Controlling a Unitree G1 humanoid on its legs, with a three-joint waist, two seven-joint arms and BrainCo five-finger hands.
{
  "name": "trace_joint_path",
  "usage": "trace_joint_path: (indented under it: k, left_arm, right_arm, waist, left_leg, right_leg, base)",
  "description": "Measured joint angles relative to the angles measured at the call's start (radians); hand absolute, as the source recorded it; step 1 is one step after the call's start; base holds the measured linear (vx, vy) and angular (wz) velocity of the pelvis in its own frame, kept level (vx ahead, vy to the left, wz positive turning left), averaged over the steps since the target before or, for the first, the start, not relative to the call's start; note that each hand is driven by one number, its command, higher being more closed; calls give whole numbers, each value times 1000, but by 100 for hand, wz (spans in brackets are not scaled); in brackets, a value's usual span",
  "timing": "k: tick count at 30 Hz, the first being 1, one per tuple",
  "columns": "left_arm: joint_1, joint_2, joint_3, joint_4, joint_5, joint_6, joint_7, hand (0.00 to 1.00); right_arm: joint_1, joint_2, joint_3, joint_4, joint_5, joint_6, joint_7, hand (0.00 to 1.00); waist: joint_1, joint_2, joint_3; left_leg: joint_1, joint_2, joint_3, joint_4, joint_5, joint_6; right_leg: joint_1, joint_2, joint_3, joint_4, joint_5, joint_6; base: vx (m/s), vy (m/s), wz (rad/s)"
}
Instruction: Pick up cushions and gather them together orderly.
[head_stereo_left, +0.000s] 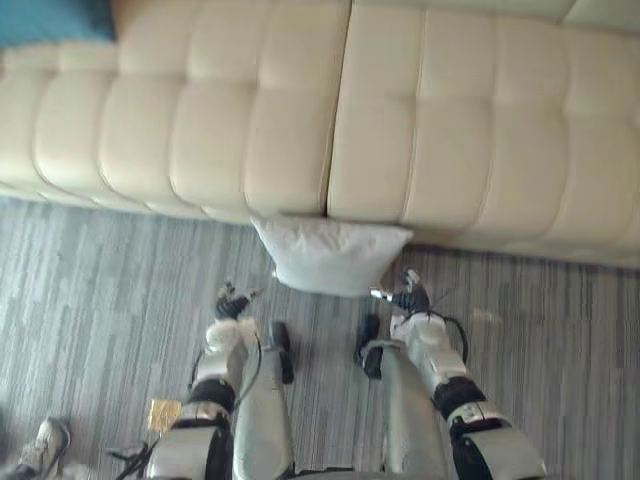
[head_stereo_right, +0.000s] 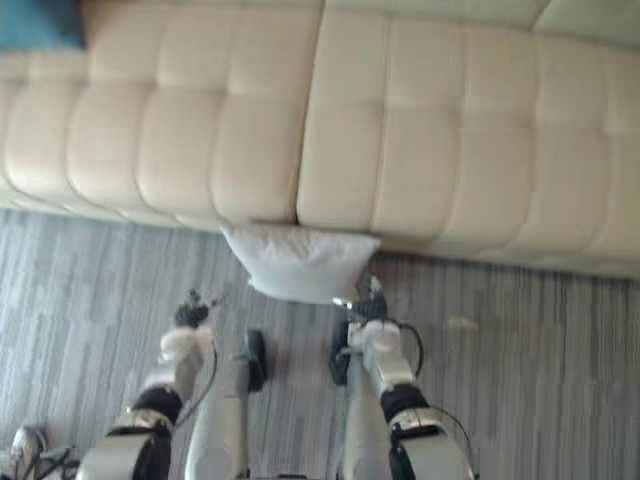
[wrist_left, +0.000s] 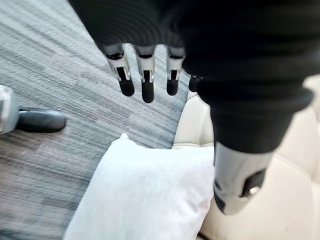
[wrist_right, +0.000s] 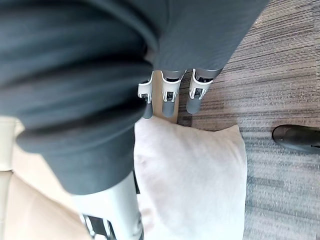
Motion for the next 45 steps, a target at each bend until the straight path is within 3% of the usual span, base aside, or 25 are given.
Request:
trace_joint_path:
  k: [11,21,28,35,36,45]
  left_arm:
    - [-249,149,54,-65,-89,-11,19,0]
    - [-402,255,27,-70,-86,-20,15,0]
    - [-486,261,-24,-70,-66,-19,16,0]
    - [-554,246,-173,-154,-18,-19,35,0]
    - [-570,233,-192,-165,4,-20,58,100]
    - [-574,189,-195,-202,7,-19,172,100]
  right_arm:
    - [-312,-153,-92,4,79,-1,-28,0]
    - [-491,-279,-102,52,122,-3,-38,0]
    - [-589,-291,-50,67,155,-8,-52,0]
    - [-679,-201,43,-13,153,-25,-75,0]
    - [-683,-181,50,-18,153,-29,-81,100]
    - [-598,-147,48,-135,164,-34,-121,100]
  waist:
    - [-5,4,78]
    - [-9,8,110]
    - [-7,10,111]
    - [-12,10,111]
    - [-15,10,111]
    - [-19,10,111]
  left_leg:
    - [-362,32,-28,233,-23,39]
    - [-579,44,-27,326,-33,61]
    - [-683,61,-18,373,-39,69]
    - [-722,73,0,376,-45,71]
    - [-724,73,0,372,-40,64]
    - [-724,72,-4,380,-38,60]
  right_leg:
    - [-336,-9,28,175,15,-17]
    - [-550,-15,47,234,29,-9]
    - [-657,-7,63,264,40,-9]
    - [-713,2,78,264,49,-18]
    - [-714,3,78,263,50,-19]
    - [-714,5,79,274,57,-30]
  base:
    - [-54,10,-2]
    - [-52,2,-4]
    - [-41,-11,-8]
    - [-43,-25,-6]
    - [-39,-33,1]
    - [-8,-7,0]
